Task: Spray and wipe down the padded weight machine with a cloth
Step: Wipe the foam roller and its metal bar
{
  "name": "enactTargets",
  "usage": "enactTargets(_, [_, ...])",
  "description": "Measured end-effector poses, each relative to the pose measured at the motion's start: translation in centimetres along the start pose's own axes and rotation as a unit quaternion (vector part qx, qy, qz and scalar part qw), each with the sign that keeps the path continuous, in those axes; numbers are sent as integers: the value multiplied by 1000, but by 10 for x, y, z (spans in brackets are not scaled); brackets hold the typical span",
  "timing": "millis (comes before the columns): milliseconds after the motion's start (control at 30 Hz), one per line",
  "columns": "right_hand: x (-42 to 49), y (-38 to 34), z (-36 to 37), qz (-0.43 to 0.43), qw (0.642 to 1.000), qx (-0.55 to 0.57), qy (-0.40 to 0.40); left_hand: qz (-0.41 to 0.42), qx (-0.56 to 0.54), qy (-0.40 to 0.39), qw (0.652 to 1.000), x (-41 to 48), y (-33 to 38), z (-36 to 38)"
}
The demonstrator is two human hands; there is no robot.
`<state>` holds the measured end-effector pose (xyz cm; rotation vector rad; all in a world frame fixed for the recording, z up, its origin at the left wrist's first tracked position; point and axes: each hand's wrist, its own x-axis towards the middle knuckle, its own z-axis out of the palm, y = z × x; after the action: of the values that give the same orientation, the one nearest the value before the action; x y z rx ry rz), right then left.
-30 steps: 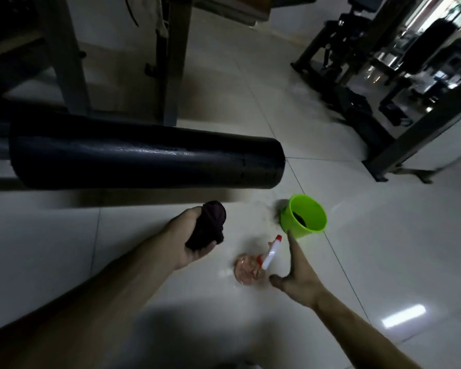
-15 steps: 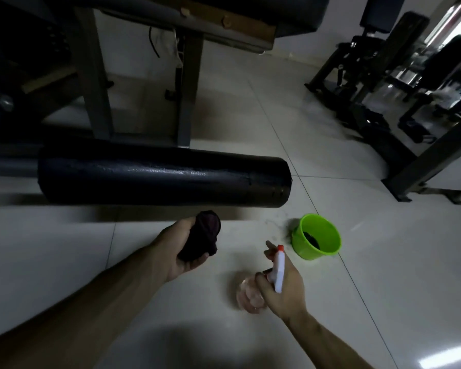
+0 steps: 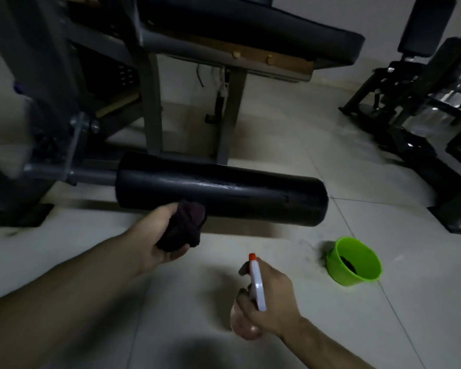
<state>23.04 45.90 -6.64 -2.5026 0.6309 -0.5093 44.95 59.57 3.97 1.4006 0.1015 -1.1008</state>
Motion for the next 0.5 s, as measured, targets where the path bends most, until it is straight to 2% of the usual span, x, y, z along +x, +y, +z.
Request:
enactTargets(133, [26,-48,44,-50,992,-39,-105,-17,-62,53,997,-11,-23,-55])
enactTargets(333, [67,-105,84,-139,978,-35,-151,9,-110,114,987,-21,-36,-112])
enactTargets(500, [76,-129,112,-83,983,-11,-161,13,-146,142,979,-27,-38,-134])
